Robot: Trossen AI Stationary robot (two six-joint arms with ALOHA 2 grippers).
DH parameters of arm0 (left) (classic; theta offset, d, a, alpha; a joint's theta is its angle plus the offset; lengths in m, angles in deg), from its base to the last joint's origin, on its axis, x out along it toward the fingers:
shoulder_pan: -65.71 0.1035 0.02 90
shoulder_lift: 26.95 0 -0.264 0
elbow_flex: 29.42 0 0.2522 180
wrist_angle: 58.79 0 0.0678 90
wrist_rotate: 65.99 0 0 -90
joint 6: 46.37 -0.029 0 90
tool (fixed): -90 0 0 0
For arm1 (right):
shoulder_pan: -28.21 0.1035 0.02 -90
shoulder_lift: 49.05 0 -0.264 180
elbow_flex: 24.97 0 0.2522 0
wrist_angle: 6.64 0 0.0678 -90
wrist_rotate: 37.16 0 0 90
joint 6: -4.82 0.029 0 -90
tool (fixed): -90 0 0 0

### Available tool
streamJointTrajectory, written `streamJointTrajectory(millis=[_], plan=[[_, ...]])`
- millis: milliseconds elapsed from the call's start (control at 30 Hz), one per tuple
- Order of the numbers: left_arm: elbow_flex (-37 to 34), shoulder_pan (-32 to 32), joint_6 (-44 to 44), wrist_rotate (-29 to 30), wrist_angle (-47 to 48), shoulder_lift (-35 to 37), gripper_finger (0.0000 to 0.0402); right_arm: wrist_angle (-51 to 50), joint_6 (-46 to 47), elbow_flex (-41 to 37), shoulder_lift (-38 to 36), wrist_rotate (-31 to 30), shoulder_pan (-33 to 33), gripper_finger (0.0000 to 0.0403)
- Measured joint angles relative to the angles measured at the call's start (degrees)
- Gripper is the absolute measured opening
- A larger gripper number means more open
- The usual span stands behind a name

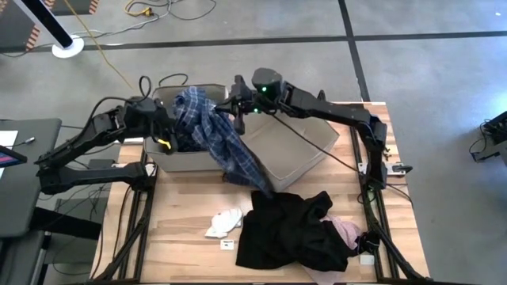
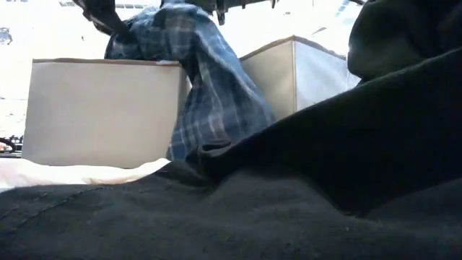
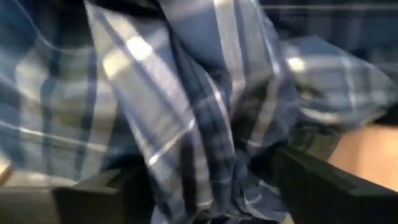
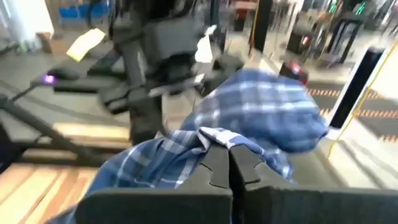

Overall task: Sort clothes
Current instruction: Put the blue checkered pants into the left laundry organizer

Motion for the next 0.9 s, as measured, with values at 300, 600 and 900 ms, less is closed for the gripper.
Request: streamJointTrajectory(millis=[300,600,900], plan=[[3.5,0.0,1.5,7.9,8.9,0.1,0.032,1.2,-0.7,0.0,1.3,0.1,0.1,0.0],[12.0,0.0,4.6,11.2,11.3,2.3,0.032,1.7,-0.4,0.0,1.4,1.3,0.1,0.0],[9.3,-1.0,1.8,-16.1,3.2,4.5,0.032,2.5,-0.3,0.0,1.4,1.5,0.1,0.0]])
